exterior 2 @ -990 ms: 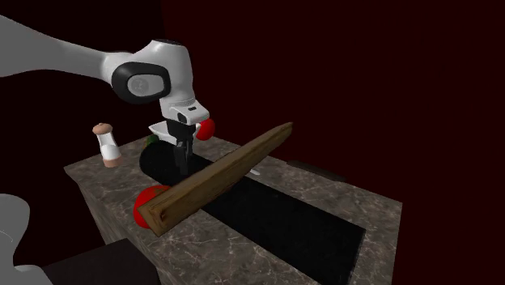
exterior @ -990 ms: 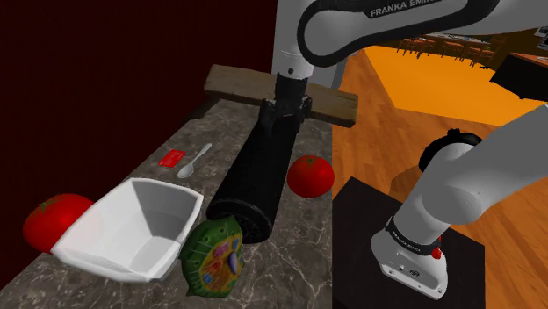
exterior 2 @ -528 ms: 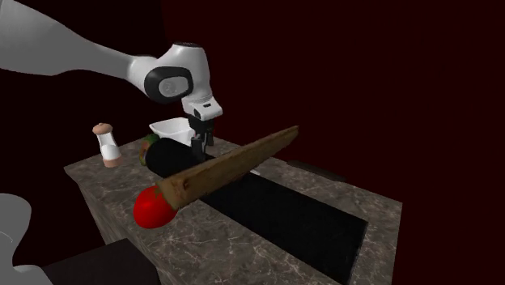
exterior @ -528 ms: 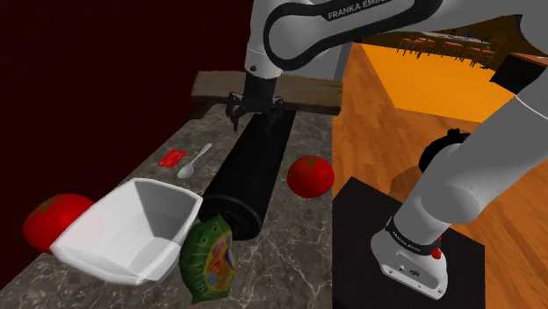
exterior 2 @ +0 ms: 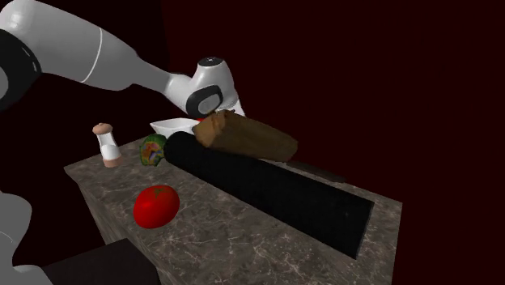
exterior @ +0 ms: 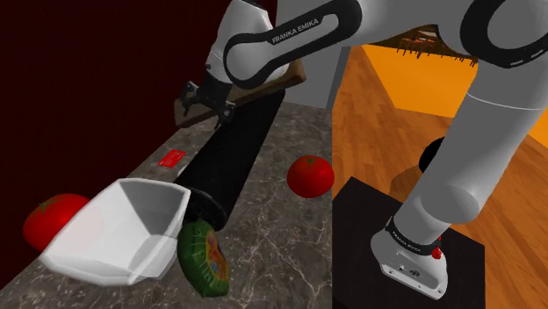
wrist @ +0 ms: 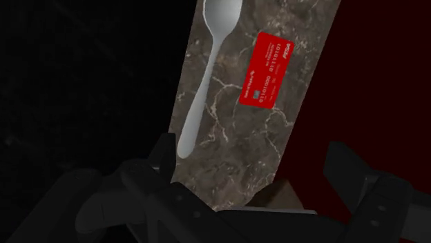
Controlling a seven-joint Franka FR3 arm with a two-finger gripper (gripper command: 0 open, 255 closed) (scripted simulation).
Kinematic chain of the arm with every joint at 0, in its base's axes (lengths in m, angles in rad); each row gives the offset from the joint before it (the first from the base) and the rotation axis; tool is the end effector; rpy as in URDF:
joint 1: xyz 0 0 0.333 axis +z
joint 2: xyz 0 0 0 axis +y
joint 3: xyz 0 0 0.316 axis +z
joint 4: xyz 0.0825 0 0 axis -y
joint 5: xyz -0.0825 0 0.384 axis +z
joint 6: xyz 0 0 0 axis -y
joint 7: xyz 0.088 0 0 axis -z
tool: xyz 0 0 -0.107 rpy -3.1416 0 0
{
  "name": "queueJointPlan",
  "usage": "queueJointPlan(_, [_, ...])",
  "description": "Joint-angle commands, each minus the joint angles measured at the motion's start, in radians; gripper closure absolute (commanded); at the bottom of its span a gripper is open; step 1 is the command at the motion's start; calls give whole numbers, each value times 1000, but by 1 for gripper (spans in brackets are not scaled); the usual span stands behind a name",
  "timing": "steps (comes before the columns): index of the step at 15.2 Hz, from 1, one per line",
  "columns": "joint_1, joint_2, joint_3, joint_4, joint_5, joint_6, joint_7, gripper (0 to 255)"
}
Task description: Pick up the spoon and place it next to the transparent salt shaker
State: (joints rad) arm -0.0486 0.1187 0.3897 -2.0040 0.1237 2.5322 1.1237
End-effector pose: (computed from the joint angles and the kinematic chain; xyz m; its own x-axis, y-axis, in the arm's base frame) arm 0.5793 0.1971 0.4480 0.6297 -0.7760 0.0358 -0.6944 -0.5829 -0.4219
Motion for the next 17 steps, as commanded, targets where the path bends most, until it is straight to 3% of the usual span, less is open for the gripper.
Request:
queueJointPlan(1, [17,110,-3,92,-46,-309,106,0])
queueJointPlan(6, [59,298,-40,288,-92,-295,273,0])
queueJointPlan(17, [78,360,-49,275,-111,-220,285,0])
